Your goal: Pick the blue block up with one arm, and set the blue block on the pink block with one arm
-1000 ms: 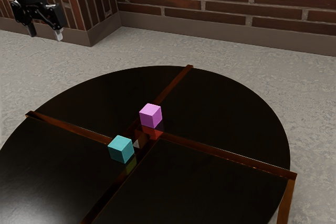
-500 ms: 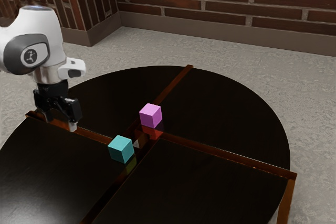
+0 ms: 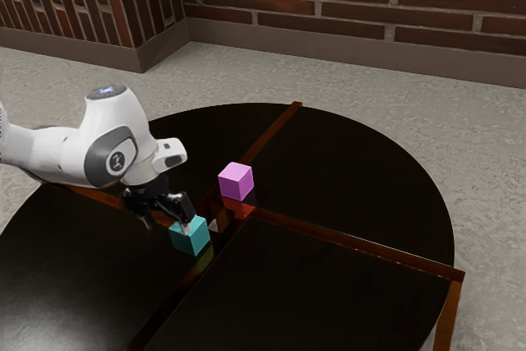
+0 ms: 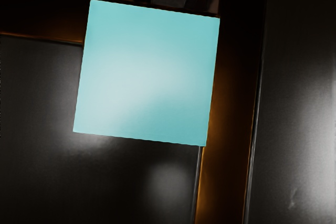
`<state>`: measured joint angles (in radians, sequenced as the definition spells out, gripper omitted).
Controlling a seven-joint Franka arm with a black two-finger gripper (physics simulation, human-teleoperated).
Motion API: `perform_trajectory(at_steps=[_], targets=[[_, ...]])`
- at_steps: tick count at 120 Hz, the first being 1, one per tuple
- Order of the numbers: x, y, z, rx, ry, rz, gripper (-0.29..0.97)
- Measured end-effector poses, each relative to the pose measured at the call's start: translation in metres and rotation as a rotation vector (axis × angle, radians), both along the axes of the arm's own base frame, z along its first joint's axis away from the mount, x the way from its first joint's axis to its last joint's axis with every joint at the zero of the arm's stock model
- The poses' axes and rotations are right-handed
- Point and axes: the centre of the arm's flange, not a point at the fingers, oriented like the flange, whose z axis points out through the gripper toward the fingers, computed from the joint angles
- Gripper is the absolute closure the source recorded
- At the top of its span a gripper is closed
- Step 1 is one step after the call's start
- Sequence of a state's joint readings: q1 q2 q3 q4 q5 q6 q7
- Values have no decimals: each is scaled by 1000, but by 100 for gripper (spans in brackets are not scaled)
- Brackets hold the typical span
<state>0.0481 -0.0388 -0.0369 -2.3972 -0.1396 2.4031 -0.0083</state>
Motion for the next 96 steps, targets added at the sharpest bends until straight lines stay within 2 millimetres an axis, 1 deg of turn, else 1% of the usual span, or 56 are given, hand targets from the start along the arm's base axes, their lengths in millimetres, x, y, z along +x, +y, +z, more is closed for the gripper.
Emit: perform_trajectory(at_steps=[10, 19, 26, 38, 46, 56, 66, 76, 96], targets=[[8, 3, 3, 11, -61, -14, 0], [13, 6, 0, 21, -90, -36, 0], [17, 9, -2, 28, -102, -57, 0], [32, 14, 4, 34, -94, -99, 0], [36, 19, -2, 32, -64, -116, 0], [38, 26, -17, 22, -20, -126, 0], [39, 25, -30, -3, 2, -124, 0], [41, 20, -32, -30, -8, -119, 0], [66, 21, -31, -48, -33, -126, 0]])
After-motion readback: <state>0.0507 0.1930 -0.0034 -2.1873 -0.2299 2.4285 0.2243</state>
